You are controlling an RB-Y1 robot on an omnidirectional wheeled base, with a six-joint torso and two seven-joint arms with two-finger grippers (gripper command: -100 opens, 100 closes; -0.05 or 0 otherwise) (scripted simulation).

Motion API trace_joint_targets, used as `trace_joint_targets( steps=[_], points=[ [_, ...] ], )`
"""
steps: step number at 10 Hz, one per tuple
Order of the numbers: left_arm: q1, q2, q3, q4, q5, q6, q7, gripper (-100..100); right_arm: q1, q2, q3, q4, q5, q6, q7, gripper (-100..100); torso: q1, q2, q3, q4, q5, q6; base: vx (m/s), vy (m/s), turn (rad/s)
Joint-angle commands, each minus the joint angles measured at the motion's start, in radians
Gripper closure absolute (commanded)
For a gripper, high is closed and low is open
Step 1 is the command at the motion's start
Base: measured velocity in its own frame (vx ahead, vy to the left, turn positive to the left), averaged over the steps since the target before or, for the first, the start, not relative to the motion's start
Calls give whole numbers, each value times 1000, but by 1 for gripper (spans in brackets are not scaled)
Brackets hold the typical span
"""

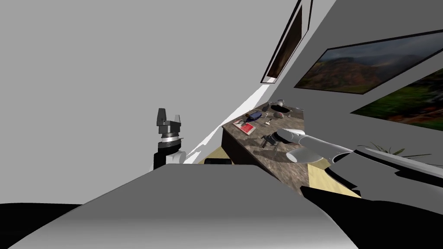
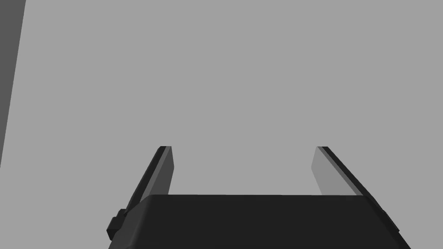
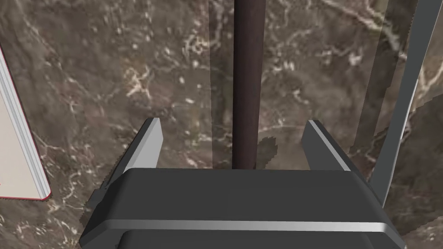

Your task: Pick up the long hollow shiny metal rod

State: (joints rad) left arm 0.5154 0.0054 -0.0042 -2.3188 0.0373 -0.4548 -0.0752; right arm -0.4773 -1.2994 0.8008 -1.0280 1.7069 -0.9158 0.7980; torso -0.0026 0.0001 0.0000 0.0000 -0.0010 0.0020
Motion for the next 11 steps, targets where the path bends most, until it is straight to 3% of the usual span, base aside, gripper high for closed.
trace_joint_targets(
  steps=[1, 5, 6, 7, 11],
  points=[
    [0, 0, 0, 0, 0, 0, 0, 0, 23, -11, 1, -30, 7, 16, -32, -100, 0, 0, 0, 0, 0, 0, 10, -44, 45],
    [0, 0, 0, 0, 0, 0, 0, 0, 81, -40, 6, -119, 29, 55, -117, -100, 1, 0, 0, 0, 0, 0, 6, -34, 48],
    [0, 0, 0, 0, 0, 0, 0, 0, 72, -34, 5, -101, 24, 48, -99, -100, 1, 1, 0, 0, 0, 0, 0, -16, 10],
    [0, 0, 0, 0, 0, 0, 0, 0, 73, -34, 5, -103, 24, 50, -103, 100, 2, 1, 0, 0, 0, 0, 0, 0, 0],
    [0, 0, 0, 0, 0, 0, 0, 0, 73, -34, 5, -104, 25, 50, -102, 100, 3, 0, 0, 0, 1, 0, 0, 0, 3]
  ],
)
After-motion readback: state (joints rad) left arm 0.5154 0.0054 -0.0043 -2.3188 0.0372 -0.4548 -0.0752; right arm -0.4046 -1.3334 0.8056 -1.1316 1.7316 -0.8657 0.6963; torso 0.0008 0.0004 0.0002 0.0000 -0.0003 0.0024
